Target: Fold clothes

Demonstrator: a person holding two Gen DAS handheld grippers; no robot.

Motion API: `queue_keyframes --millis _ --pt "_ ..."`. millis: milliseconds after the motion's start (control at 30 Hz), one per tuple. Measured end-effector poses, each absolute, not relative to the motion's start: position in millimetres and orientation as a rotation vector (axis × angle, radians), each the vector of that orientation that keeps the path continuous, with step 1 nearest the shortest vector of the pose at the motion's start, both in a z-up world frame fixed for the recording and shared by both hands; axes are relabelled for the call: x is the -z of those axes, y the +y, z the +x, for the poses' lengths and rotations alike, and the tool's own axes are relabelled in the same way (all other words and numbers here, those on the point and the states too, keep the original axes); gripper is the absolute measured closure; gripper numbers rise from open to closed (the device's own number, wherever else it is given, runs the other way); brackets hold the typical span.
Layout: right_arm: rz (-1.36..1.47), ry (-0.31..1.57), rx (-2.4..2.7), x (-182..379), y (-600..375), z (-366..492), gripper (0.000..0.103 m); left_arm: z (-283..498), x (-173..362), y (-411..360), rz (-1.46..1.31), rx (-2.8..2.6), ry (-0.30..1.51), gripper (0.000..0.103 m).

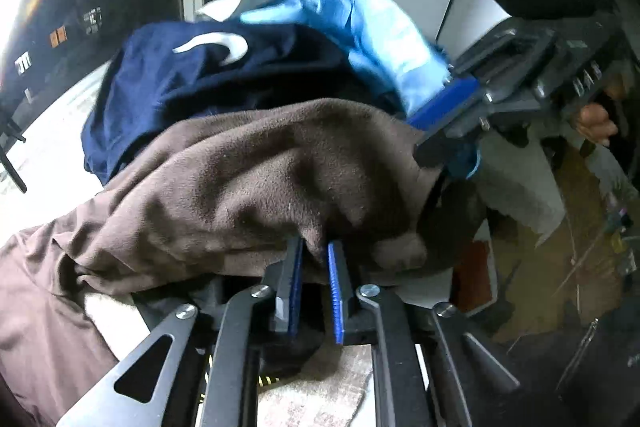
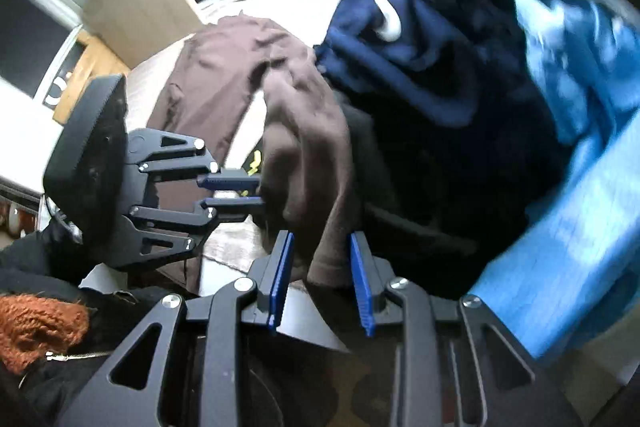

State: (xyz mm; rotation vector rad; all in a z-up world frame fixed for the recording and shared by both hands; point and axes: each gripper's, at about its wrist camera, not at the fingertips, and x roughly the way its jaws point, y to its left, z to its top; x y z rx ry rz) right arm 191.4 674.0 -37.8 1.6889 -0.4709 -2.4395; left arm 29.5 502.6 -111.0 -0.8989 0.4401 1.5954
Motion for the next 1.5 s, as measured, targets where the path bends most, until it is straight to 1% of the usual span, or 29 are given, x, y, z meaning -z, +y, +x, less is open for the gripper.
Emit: queue_keyframes --millis 33,100,233,400,467,500,533,633,700,733,767,800,867,933,967,1000,1033,1067,1133,1200,1233,1333,1400,1433,1467,1500 --pt "1.665 -0.452 2.467 30.9 675.3 188.6 0.074 26.7 110.8 497.8 -0.917 -1.595 0.405 0.094" --pt "1.631 -0.493 2.478 27.1 683.9 176.0 0.074 21.1 111.2 489.4 -0.951 -1.595 0.34 0.094" --pt "1.66 -0.522 2.41 45.6 689.9 161.0 0.074 19.1 107.4 477.1 -0.956 -1.597 0.264 0.095" --pt "1.592 -0.689 2.256 71.1 687.4 149.8 0.074 9.6 100.1 471.3 -0.946 -1.602 0.188 0.095" --pt "1.572 -0.686 2.252 69.5 679.0 152.4 0.094 10.0 100.5 470.0 -0.951 -1.606 0.195 0.095" --pt "1.562 -0.685 2.251 68.5 675.0 153.6 0.1 10.8 99.5 469.2 -0.953 -1.606 0.195 0.095" --pt "1.557 -0.684 2.261 63.9 674.4 153.5 0.1 11.9 97.1 468.8 -0.954 -1.604 0.185 0.095" --pt "1.489 -0.629 2.352 26.3 679.4 161.9 0.1 19.4 86.2 468.0 -0.915 -1.579 0.1 0.095" --pt "1.459 -0.526 2.437 -5.8 679.1 166.8 0.1 26.0 87.8 472.8 -0.901 -1.548 0.051 0.095" --pt "1.502 -0.411 2.491 -10.0 673.5 166.3 0.1 31.0 93.0 478.8 -0.904 -1.548 0.079 0.098" --pt "1.545 -0.294 2.539 -13.7 667.9 165.7 0.1 36.7 99.6 486.2 -0.91 -1.553 0.125 0.099" --pt "1.611 -0.232 2.519 -8.3 661.9 163.1 0.1 42.3 106.3 493.6 -0.916 -1.558 0.172 0.099" --pt "1.72 -0.203 2.442 9.4 657.1 159.4 0.1 46.3 112.2 493.5 -0.919 -1.566 0.207 0.099" --pt "1.807 -0.154 2.4 21.9 655.1 155.0 0.096 49.3 116.9 491.2 -0.92 -1.574 0.234 0.099" --pt "1.801 -0.201 2.383 21.1 658.4 153.4 0.094 48.9 117.5 488.5 -0.924 -1.576 0.231 0.099" --pt "1.794 -0.247 2.366 20.2 661.9 151.9 0.087 48.0 117.4 485.1 -0.928 -1.577 0.222 0.099" --pt "1.752 -0.308 2.366 16.8 668.1 150.6 0.077 47.9 117.5 483.3 -0.929 -1.578 0.223 0.099" --pt "1.709 -0.365 2.366 13.4 674.3 148.9 0.074 48.3 117.5 482.1 -0.93 -1.58 0.228 0.099" --pt "1.606 -0.412 2.415 3.9 683.0 133.4 0.074 49.1 117.9 480.7 -0.928 -1.585 0.239 0.099" --pt "1.579 -0.392 2.401 7.3 679.2 109.6 0.074 50.9 118.8 481.3 -0.922 -1.593 0.252 0.099" --pt "1.597 -0.369 2.382 12.8 673.7 100.1 0.074 52.4 120.0 482.2 -0.919 -1.596 0.257 0.099" --pt "1.722 -0.201 2.319 43.1 651.8 73.5 0.074 53.0 121.7 483.2 -0.914 -1.607 0.254 0.099" --pt "1.77 -0.156 2.258 59.8 642.9 68.4 0.074 51.2 123.2 480.6 -0.915 -1.615 0.24 0.099" --pt "1.79 -0.13 2.225 69.0 637.2 66.5 0.076 50.7 125.0 479.2 -0.922 -1.618 0.235 0.099" --pt "1.781 -0.091 2.215 70.6 633.5 67.7 0.082 50.2 127.0 477.7 -0.929 -1.622 0.231 0.099" --pt "1.772 -0.053 2.207 72.1 629.7 68.8 0.098 50.7 129.4 476.0 -0.94 -1.619 0.231 0.099"
